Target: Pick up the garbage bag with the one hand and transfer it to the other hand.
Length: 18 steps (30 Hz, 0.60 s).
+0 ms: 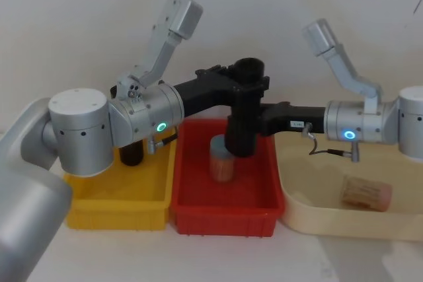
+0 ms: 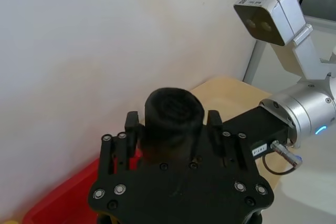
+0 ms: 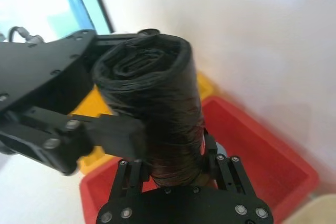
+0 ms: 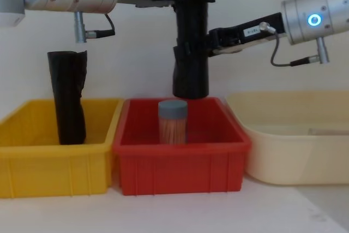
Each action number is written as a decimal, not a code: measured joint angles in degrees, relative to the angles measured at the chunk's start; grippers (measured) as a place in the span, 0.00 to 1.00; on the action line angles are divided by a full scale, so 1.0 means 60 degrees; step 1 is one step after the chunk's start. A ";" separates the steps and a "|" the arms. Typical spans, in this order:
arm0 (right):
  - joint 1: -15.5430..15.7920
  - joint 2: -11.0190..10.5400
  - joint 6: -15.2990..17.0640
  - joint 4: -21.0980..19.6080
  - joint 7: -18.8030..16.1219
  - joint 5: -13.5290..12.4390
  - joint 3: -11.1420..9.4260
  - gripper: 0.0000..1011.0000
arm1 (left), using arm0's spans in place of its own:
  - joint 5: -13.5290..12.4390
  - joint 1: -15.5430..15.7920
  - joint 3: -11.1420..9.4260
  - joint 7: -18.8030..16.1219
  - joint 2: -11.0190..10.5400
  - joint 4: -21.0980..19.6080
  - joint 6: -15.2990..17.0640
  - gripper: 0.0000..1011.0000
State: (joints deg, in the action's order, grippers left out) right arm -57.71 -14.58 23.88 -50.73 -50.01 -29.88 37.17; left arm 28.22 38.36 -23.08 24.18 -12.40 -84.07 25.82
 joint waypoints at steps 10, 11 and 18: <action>0.0352 -0.0568 0.0309 -0.0546 0.0893 -0.0012 -0.0263 0.58 | -0.0002 0.0000 0.0001 -0.0002 0.0000 -0.0001 0.0000 0.99; 0.0387 -0.0633 0.0334 -0.0601 0.0955 -0.0011 -0.0290 0.58 | -0.0003 0.0000 0.0001 -0.0004 -0.0001 0.0000 0.0000 0.99; 0.0655 -0.1162 0.0573 -0.0995 0.1595 0.0001 -0.0530 0.58 | -0.0003 0.0000 0.0001 -0.0004 -0.0001 0.0000 0.0000 0.99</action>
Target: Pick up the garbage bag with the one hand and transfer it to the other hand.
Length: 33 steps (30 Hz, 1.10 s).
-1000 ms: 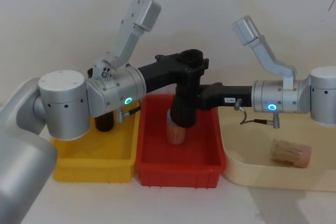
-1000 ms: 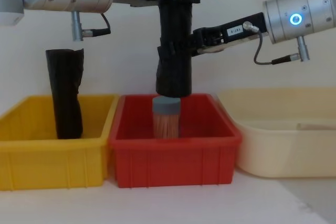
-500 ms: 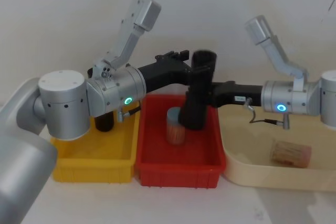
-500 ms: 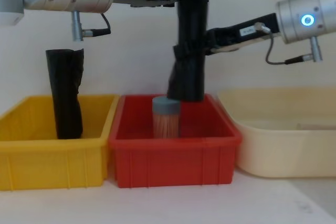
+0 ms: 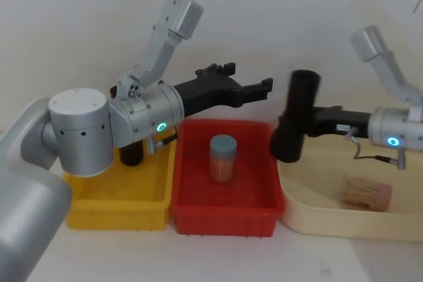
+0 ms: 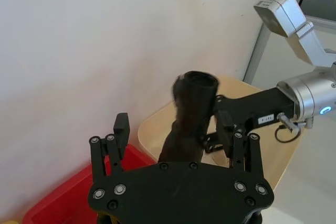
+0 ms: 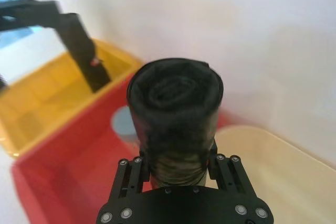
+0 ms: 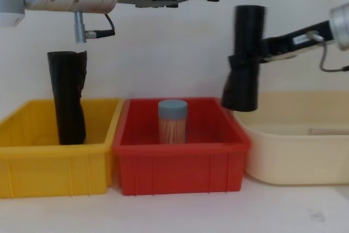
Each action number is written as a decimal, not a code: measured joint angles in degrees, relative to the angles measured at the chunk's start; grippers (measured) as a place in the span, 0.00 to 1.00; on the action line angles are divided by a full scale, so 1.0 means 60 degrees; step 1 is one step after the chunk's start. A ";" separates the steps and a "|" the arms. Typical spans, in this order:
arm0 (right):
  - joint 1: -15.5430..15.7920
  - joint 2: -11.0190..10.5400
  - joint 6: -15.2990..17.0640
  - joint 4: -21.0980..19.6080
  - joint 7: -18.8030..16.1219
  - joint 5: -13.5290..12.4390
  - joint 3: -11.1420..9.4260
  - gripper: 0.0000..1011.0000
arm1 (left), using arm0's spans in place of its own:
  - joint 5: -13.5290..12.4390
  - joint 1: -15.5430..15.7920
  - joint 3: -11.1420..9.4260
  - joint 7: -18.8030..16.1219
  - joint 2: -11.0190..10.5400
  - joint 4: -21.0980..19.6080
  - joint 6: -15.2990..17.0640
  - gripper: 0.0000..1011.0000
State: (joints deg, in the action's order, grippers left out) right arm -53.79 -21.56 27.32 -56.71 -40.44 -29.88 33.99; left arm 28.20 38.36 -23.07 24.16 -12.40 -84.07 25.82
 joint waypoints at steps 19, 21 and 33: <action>0.0545 -0.1363 0.0466 -0.0651 0.1515 0.0191 -0.0813 0.68 | 0.0000 0.0000 0.0000 0.0000 0.0001 0.0000 0.0000 0.99; 0.0566 -0.1472 0.0509 -0.0664 0.1603 0.0234 -0.0856 0.75 | 0.0000 0.0000 0.0000 0.0000 0.0001 0.0000 0.0000 0.99; 0.0623 -0.1798 0.0623 -0.0705 0.1864 0.0357 -0.1010 0.99 | 0.0000 0.0000 0.0000 0.0001 0.0000 0.0000 0.0000 0.99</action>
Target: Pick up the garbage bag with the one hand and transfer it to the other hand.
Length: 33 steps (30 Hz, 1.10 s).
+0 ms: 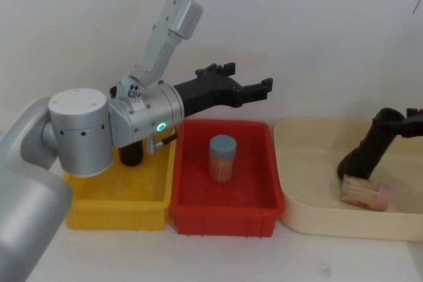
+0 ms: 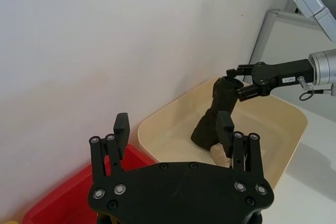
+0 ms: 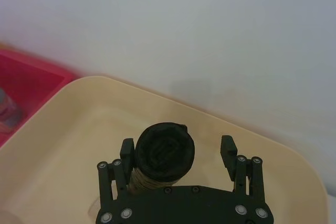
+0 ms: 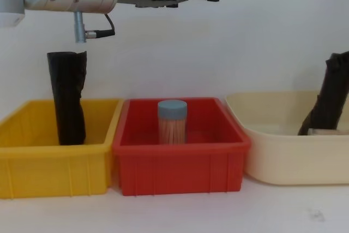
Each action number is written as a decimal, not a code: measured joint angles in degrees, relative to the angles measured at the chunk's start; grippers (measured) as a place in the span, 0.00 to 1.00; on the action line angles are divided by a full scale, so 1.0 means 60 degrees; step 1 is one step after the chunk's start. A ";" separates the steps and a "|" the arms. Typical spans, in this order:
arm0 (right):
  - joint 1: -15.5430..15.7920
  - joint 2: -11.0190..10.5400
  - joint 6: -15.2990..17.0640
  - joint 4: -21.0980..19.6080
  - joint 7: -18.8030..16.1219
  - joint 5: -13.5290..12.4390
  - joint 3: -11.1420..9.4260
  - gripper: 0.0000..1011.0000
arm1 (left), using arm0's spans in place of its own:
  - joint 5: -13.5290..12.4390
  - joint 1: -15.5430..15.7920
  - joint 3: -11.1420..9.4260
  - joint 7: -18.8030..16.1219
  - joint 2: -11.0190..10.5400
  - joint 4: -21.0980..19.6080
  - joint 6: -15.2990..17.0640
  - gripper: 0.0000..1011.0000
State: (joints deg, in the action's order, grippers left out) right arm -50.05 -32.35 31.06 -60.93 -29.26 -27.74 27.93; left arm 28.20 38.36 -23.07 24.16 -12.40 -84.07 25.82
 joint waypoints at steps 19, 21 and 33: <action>0.0544 -0.0119 -0.0304 -0.0886 0.0281 -0.0421 -0.0735 0.99 | 0.0001 0.0000 0.0000 0.0000 0.0000 0.0001 0.0000 0.99; 0.0669 -0.0142 -0.0347 -0.1094 0.0350 -0.0537 -0.0892 0.99 | 0.0000 0.0000 0.0001 0.0000 0.0000 0.0000 0.0000 0.99; 0.1008 -0.0202 -0.0459 -0.1686 0.0554 -0.0876 -0.1316 0.99 | 0.0001 0.0000 0.0000 0.0000 0.0001 0.0001 0.0000 0.99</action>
